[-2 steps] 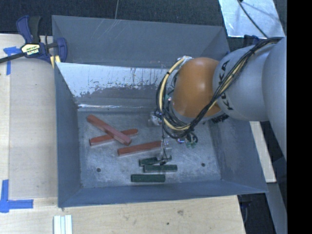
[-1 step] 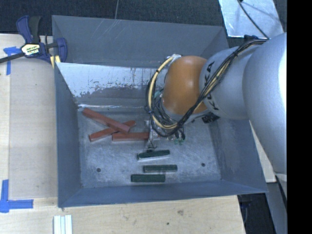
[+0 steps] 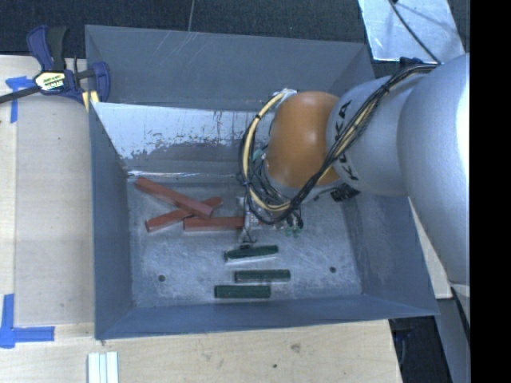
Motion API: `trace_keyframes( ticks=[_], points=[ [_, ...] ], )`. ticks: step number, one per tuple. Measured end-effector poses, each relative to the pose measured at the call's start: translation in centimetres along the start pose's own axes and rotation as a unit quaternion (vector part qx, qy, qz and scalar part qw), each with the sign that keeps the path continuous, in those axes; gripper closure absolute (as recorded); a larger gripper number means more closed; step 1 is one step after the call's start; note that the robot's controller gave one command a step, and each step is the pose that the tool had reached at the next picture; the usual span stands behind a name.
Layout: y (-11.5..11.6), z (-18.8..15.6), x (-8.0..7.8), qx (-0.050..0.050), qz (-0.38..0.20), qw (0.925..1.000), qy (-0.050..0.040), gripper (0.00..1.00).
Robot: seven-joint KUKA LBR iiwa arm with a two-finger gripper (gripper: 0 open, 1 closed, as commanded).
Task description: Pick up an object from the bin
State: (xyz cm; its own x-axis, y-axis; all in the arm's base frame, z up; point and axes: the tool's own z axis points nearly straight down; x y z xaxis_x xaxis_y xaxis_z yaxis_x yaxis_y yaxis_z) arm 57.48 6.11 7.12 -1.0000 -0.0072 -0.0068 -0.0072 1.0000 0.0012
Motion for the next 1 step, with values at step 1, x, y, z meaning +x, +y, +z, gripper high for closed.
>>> trace_keyframes(
  ticks=[1],
  points=[
    [0.0, -0.07, 0.0, 0.0, 0.0, 1.0, 0.0001, 1.0]
  ],
)
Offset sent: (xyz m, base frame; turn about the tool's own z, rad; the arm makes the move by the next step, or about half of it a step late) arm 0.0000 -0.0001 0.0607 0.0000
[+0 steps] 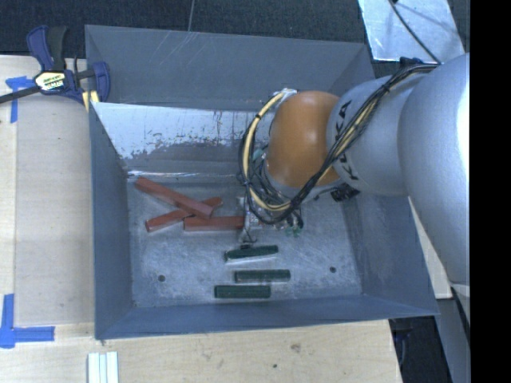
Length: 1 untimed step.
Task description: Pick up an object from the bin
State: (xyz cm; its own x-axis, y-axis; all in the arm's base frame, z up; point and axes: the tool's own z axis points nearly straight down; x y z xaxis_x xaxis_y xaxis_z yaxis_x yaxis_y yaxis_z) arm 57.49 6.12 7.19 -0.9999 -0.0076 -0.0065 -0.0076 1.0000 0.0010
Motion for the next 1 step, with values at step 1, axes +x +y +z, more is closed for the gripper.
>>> trace_keyframes(
  ticks=[1],
  points=[
    [-0.03, -0.5, 0.14, 0.0, 0.0, 1.0, 0.0032, 1.0]
  ],
)
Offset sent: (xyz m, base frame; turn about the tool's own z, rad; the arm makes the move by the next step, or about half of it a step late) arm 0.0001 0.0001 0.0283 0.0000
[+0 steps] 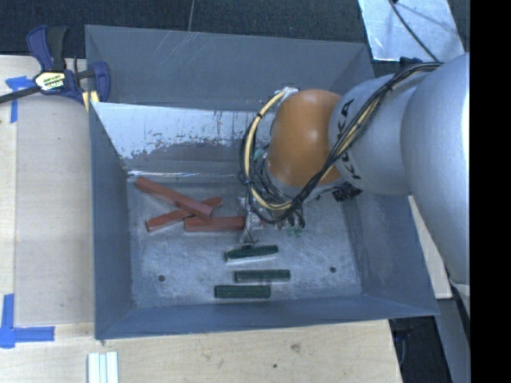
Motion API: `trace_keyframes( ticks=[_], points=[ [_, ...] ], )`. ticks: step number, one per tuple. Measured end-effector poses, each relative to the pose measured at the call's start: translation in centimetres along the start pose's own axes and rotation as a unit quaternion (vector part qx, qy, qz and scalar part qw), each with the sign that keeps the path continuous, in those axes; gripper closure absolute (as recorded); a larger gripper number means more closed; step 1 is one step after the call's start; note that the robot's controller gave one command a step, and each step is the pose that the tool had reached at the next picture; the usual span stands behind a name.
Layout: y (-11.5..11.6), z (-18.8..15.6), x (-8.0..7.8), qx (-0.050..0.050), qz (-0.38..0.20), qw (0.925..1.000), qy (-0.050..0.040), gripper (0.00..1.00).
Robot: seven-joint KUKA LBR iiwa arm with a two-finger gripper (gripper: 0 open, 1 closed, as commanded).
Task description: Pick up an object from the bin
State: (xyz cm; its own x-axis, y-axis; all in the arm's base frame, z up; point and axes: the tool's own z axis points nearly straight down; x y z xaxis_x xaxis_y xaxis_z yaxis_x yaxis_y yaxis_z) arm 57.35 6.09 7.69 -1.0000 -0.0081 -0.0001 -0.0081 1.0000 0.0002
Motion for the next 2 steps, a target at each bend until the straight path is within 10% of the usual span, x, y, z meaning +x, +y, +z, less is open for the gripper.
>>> trace_keyframes(
  ticks=[2],
  points=[
    [0.0, -2.9, -0.1, 0.0, 0.0, 1.0, -0.001, 1.0]
  ],
)
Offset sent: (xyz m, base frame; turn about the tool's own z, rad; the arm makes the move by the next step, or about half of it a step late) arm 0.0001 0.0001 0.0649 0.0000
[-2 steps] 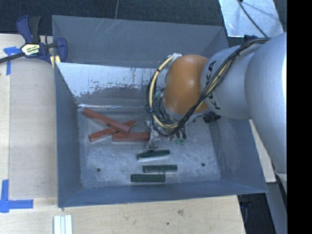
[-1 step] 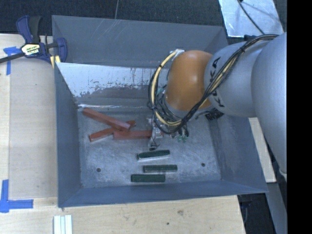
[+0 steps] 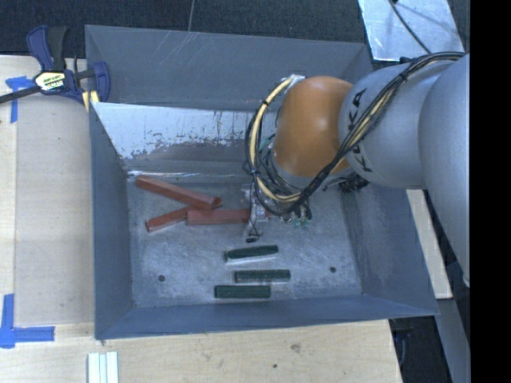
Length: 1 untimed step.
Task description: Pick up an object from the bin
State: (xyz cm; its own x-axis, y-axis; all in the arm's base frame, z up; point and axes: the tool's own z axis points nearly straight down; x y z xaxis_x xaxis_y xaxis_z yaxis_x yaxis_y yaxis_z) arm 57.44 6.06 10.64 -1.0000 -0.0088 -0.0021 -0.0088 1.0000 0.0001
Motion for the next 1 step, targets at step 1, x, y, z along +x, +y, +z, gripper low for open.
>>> trace_keyframes(
  ticks=[1],
  points=[
    [-0.02, -1.62, 0.14, 0.0, 0.0, 1.0, 0.0023, 1.0]
  ],
)
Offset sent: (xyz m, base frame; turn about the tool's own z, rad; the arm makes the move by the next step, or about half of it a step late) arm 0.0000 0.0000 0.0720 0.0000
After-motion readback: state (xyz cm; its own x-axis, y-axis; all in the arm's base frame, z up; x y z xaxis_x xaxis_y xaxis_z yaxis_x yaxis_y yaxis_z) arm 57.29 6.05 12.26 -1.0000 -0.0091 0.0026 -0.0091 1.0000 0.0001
